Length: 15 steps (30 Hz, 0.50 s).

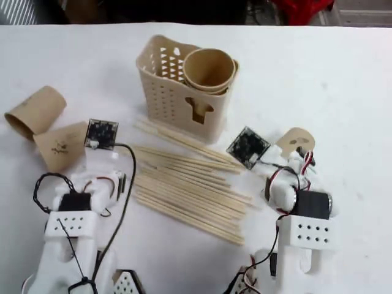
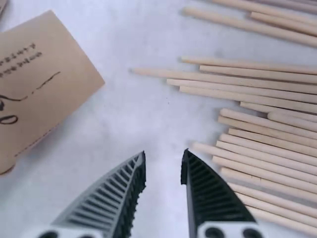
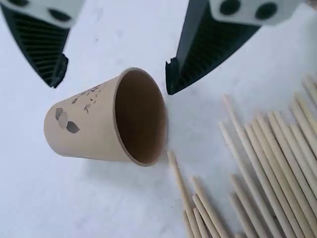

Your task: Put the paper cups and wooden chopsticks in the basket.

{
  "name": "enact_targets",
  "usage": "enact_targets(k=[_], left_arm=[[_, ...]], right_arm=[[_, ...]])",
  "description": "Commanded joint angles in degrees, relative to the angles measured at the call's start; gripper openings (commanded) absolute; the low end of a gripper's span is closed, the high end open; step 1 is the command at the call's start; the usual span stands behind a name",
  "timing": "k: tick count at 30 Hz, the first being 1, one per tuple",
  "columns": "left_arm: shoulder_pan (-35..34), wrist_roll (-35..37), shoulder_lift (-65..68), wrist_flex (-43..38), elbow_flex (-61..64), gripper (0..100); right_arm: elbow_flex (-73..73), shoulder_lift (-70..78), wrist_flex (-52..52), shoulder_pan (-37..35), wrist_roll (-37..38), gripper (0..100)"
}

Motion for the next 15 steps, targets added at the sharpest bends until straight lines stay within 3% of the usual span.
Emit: enact_targets(k=[1, 15], left_arm=[[0.40, 0.09, -0.57, -1.05, -0.35, 13], [0.31, 0.09, -0.57, -1.05, -0.35, 13]], right_arm=[[5.63, -1.45, -10.33, 4.97, 2.11, 32.0], [18.73, -1.36, -35.21, 8.04, 1.93, 32.0]])
